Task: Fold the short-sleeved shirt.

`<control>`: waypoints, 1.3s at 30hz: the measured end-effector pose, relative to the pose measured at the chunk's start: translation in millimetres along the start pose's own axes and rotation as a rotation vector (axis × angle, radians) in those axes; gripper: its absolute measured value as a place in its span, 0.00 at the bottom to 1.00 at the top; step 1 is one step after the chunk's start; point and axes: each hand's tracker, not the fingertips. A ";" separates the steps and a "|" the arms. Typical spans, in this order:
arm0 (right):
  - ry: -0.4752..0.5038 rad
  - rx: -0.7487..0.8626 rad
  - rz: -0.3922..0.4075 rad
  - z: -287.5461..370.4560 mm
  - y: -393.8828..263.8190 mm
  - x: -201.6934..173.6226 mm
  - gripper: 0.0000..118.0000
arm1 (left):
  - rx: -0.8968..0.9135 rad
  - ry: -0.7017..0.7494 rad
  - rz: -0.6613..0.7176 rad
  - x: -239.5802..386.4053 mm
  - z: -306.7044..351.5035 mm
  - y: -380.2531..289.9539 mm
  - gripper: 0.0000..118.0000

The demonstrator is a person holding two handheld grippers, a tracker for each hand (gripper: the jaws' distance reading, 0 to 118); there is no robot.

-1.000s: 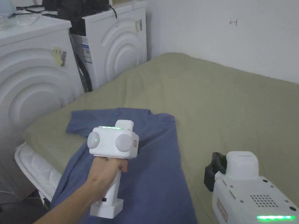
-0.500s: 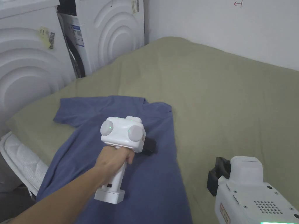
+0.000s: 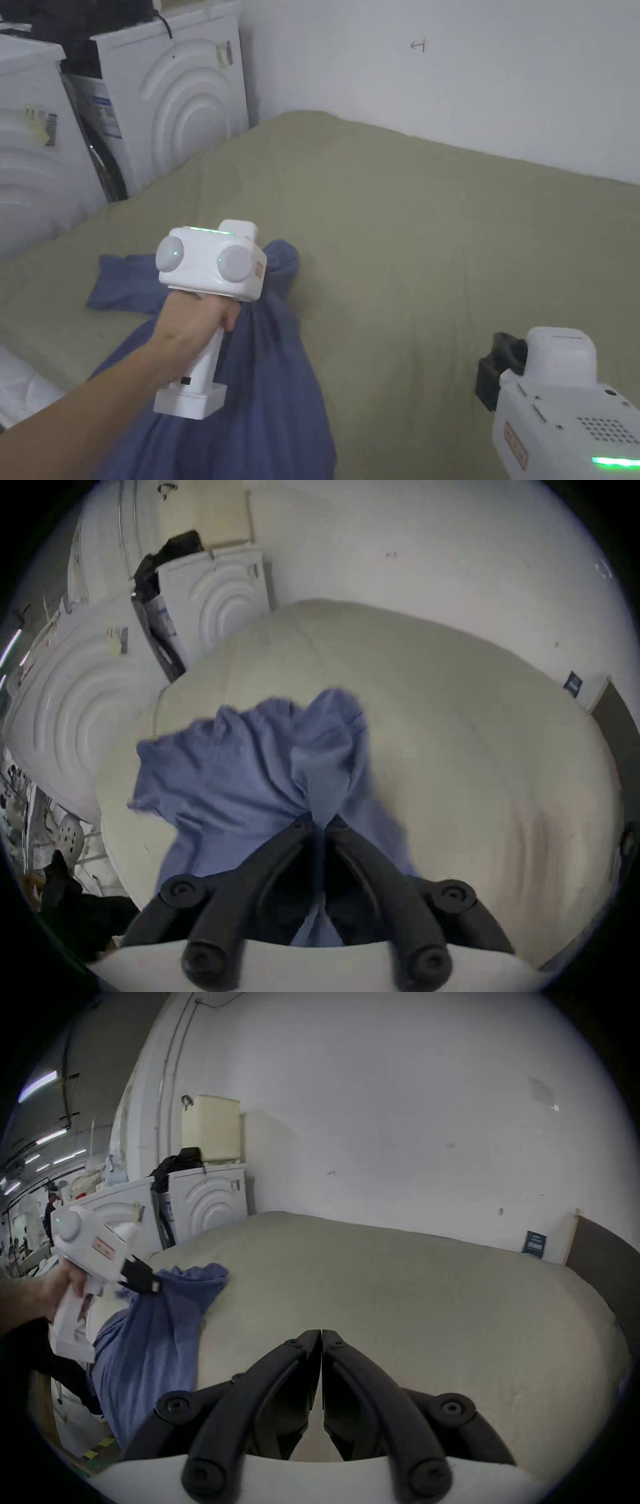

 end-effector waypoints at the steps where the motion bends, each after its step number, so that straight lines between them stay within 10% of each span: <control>1: -0.017 0.004 -0.012 7.4 0.5 9.1 0.06 | 0.031 -0.018 -0.016 14.9 22.7 3.8 0.04; 20: -0.514 0.080 -0.073 182.7 -9.4 238.9 0.06 | 0.194 -0.647 -0.417 417.6 175.8 34.3 0.04; 29: -0.639 0.019 -0.149 193.5 -45.0 306.9 0.06 | -0.013 -0.786 -0.500 566.5 94.5 -35.0 0.04; 39: -0.635 -0.052 -0.161 163.2 -72.3 322.0 0.06 | -0.166 -0.658 -0.496 582.3 -6.7 -87.2 0.04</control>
